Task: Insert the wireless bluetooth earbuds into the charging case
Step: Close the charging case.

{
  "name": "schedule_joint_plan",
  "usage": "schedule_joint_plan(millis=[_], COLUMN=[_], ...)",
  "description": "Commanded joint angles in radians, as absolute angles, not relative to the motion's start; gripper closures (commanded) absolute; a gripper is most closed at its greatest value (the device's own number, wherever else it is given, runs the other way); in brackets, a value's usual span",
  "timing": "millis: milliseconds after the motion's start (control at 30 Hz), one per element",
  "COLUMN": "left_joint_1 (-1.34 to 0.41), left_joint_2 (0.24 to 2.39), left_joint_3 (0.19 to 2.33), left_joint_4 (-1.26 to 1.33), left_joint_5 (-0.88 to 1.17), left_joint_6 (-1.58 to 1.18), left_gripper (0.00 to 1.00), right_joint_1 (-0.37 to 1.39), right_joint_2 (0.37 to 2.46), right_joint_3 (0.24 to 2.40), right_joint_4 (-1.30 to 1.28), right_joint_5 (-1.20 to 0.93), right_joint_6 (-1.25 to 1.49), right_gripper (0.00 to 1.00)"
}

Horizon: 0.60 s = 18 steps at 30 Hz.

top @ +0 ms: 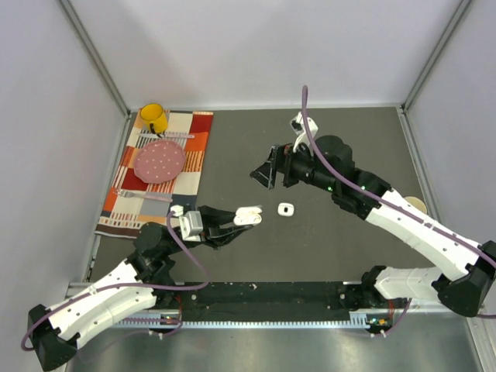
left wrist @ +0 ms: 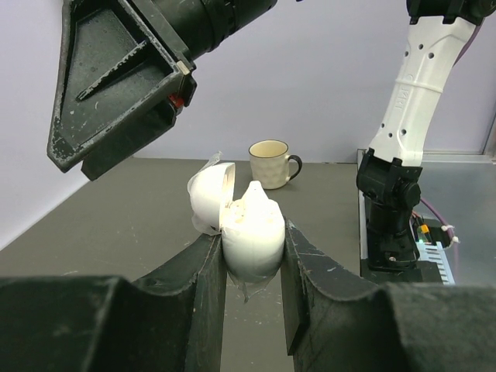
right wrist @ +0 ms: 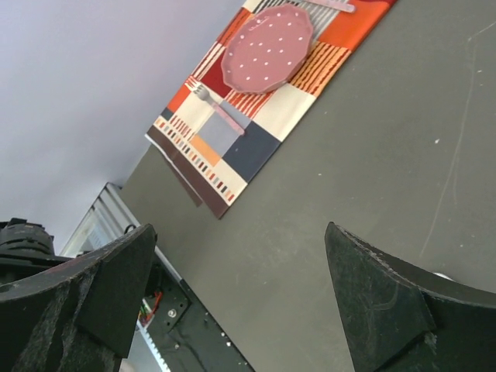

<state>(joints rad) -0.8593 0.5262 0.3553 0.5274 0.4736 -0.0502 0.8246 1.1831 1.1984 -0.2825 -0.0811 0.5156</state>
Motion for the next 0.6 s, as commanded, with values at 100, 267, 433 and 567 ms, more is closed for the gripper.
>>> schedule_joint_plan(millis=[100, 267, 433, 567], left_joint_1=[-0.862, -0.862, -0.862, -0.862], left_joint_2=[0.535, 0.540, 0.529, 0.511], left_joint_3=[0.394, 0.399, 0.396, 0.390], left_joint_4=[0.584, 0.584, 0.586, 0.581], left_joint_5=[0.448, 0.422, 0.344, 0.272], left_joint_6=[-0.054, -0.061, -0.090, -0.104], left_gripper=[1.00, 1.00, 1.00, 1.00], right_joint_1=[0.897, 0.928, 0.992, 1.035], right_joint_2=[1.190, 1.187, 1.152, 1.146], right_joint_3=[1.198, 1.161, 1.105, 1.088], right_joint_4=[-0.249, -0.265, -0.262, -0.249], right_joint_5=[-0.120, -0.103, -0.003, 0.035], right_joint_6=[0.483, 0.486, 0.489, 0.480], right_gripper=[0.10, 0.12, 0.12, 0.13])
